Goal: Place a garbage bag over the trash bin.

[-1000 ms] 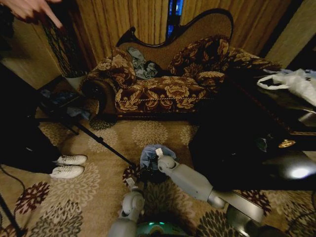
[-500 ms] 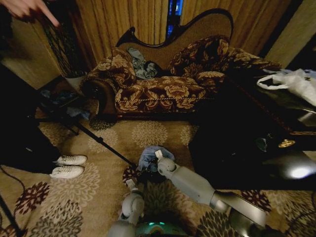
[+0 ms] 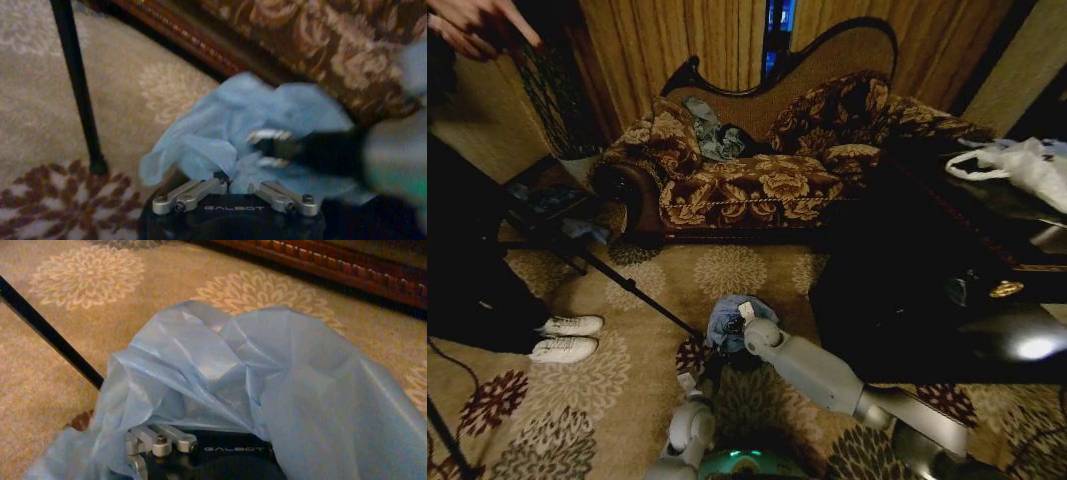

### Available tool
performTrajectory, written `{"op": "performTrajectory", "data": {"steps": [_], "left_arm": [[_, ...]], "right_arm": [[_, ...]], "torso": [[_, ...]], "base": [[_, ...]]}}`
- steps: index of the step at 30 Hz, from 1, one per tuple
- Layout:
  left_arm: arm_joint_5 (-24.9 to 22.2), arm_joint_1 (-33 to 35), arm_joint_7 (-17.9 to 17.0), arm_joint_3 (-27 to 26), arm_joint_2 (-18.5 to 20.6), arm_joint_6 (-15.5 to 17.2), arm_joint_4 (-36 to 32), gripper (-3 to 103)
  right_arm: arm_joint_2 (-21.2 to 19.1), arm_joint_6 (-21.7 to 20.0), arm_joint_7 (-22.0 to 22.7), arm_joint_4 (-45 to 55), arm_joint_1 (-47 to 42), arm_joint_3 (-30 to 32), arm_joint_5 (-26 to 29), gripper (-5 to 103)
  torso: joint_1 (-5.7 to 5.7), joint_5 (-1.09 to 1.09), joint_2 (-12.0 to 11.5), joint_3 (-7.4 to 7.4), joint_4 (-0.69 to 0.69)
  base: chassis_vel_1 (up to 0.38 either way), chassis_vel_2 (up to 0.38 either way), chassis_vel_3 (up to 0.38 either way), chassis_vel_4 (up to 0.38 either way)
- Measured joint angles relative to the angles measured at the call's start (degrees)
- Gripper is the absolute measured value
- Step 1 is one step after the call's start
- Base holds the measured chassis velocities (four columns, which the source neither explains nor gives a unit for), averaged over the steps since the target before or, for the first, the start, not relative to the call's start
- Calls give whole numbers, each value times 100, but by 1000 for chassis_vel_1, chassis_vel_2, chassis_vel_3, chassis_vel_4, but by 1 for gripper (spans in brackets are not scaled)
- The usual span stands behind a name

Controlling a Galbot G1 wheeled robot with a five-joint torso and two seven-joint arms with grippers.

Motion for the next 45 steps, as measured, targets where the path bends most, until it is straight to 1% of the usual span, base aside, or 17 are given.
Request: {"op": "performTrajectory", "data": {"steps": [1,4,7,12,15,18,21,25,26,28,31,34,36,39,40,42,45], "left_arm": [[78,-38,80,-16,15,-79,378,0],[180,-94,209,-23,19,-185,765,0],[293,-123,287,-23,19,-293,939,0],[348,-201,363,-22,48,-362,1143,0],[381,-242,380,-21,47,-398,1229,0],[593,-443,488,-16,33,-563,1742,0],[652,-472,507,-16,21,-620,1822,0],[729,-448,509,-18,20,-654,1736,15],[729,-448,509,-18,20,-654,1736,15],[854,-391,516,-26,21,-792,1588,25],[938,-307,514,-29,25,-848,1378,31],[1109,-143,472,-34,33,-879,972,47],[1156,-105,444,-33,40,-899,875,47],[1254,8,410,-35,76,-1006,595,64],[1254,8,410,-35,76,-1006,595,64],[1332,84,410,-34,120,-1087,492,76],[1469,168,414,-34,122,-1178,434,86]], "right_arm": [[-8,0,1,18,5,-6,9,100],[-10,-1,5,31,12,-19,22,100],[11,-1,11,35,26,-19,24,100],[49,-1,13,13,28,-22,22,100],[56,-1,13,6,30,-24,23,100],[104,1,9,-38,100,-19,42,100],[120,1,7,-33,127,-12,66,100],[112,5,2,-13,134,-8,73,100],[112,5,2,-13,134,-8,73,100],[93,10,1,19,119,-6,74,100],[81,12,3,59,118,3,94,100],[69,5,9,92,148,34,238,100],[66,-1,9,93,154,52,275,100],[24,-8,-2,101,178,99,356,100],[24,-8,-2,101,178,99,356,100],[-2,-8,-27,88,196,118,374,100],[-4,0,-68,29,200,150,371,100]], "torso": [[0,0,0,-1,-1],[2,0,0,2,12],[1,-1,0,1,3],[0,-22,0,1,5],[0,-25,0,1,5],[1,-52,0,1,2],[1,-45,0,1,3],[0,-34,0,1,2],[0,-34,0,1,2],[0,-26,0,1,1],[0,-20,0,1,1],[0,-12,0,1,1],[0,-12,0,1,1],[0,-13,0,0,2],[0,-13,0,0,2],[0,-26,0,0,1],[0,-25,0,0,1]], "base": [[0,0,0,0],[0,0,0,0],[0,0,0,0],[0,0,0,0],[0,0,0,0],[0,0,0,0],[0,0,0,0],[0,0,0,0],[0,0,0,0],[0,0,0,0],[0,0,0,0],[0,0,0,0],[0,0,0,0],[0,0,0,0],[0,0,0,0],[0,0,0,0],[0,0,0,0]]}}
